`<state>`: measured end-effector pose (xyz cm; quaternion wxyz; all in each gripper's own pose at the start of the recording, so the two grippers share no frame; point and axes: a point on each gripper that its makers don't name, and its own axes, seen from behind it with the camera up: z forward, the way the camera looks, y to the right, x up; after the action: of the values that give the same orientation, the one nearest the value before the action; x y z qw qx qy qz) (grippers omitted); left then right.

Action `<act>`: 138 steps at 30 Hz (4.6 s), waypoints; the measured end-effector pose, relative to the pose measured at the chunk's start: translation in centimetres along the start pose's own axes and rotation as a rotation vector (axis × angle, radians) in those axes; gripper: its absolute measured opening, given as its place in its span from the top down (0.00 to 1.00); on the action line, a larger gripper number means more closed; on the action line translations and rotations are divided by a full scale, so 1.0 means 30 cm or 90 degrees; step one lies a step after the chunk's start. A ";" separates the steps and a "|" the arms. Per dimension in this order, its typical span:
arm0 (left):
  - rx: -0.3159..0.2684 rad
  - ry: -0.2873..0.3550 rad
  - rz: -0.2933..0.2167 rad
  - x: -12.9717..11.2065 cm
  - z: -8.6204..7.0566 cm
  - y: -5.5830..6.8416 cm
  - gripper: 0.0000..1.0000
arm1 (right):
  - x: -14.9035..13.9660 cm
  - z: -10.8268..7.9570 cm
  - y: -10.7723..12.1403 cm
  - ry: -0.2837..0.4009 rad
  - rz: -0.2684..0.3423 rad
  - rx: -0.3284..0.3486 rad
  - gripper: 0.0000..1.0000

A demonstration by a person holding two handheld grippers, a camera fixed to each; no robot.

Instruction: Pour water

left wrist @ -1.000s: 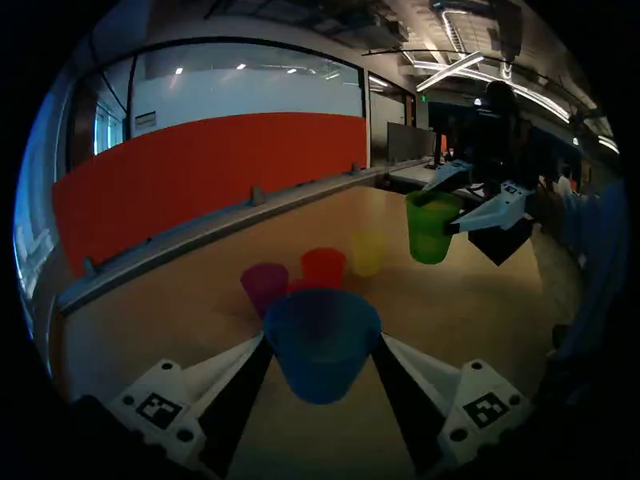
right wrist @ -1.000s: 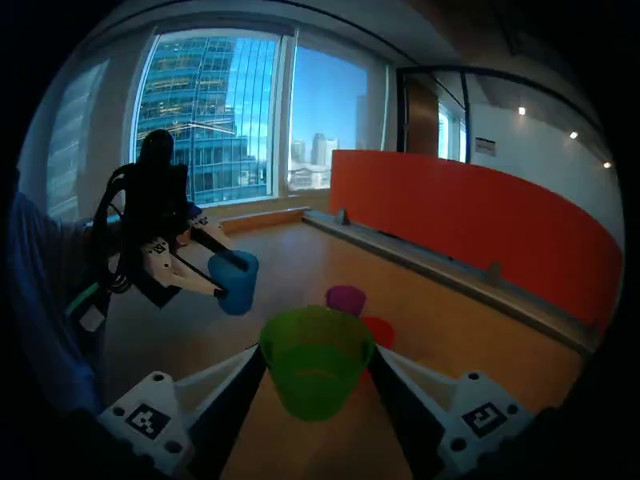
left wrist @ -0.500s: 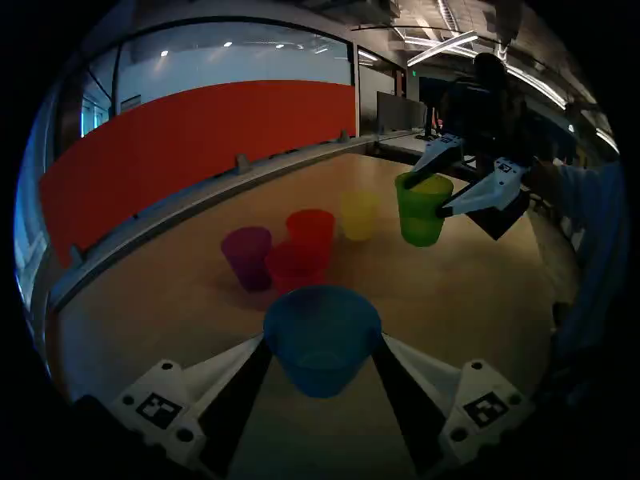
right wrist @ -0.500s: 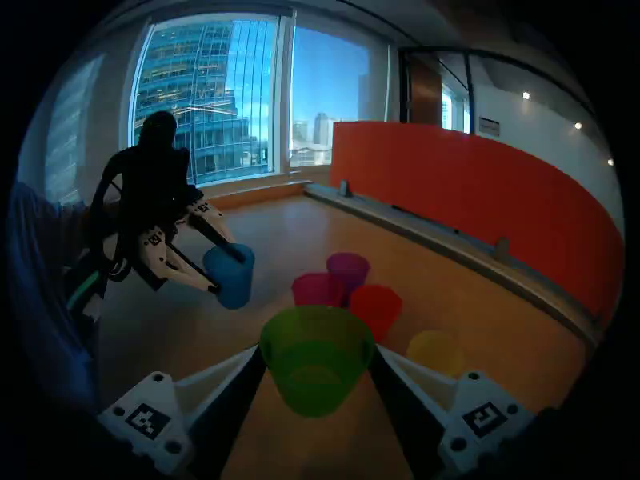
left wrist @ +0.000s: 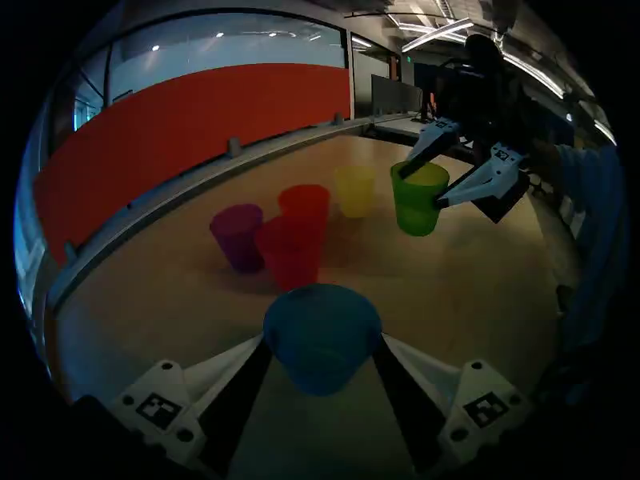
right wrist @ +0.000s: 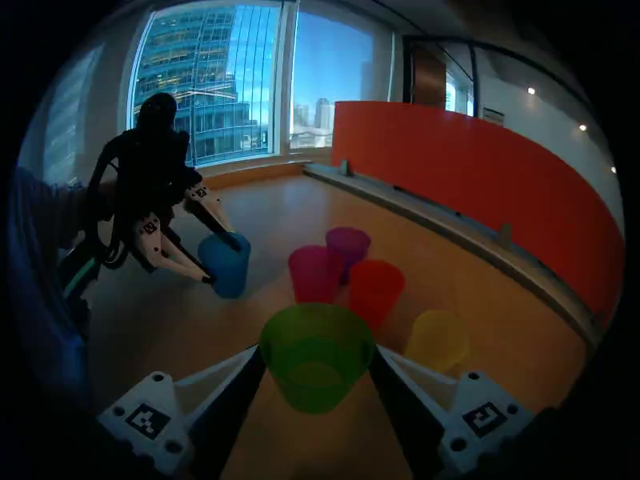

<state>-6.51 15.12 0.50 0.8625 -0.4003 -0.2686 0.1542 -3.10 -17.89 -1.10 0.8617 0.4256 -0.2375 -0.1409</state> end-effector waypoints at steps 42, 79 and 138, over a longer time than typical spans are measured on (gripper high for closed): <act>-0.007 -0.044 -0.004 -0.113 0.008 0.006 0.09 | -0.147 0.059 -0.005 -0.047 -0.004 -0.020 0.09; 0.026 -0.011 -0.081 -0.138 -0.128 0.036 0.09 | -0.205 -0.038 0.008 -0.029 0.027 -0.070 0.01; 0.455 0.358 -0.144 0.137 -0.529 -0.159 0.09 | -0.009 -0.541 0.322 0.297 0.151 -0.502 0.01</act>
<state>6.38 4.44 -2.92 0.9970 -0.0726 0.0035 0.0272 5.64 -1.16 -1.95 0.9981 0.0558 -0.0131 -0.0216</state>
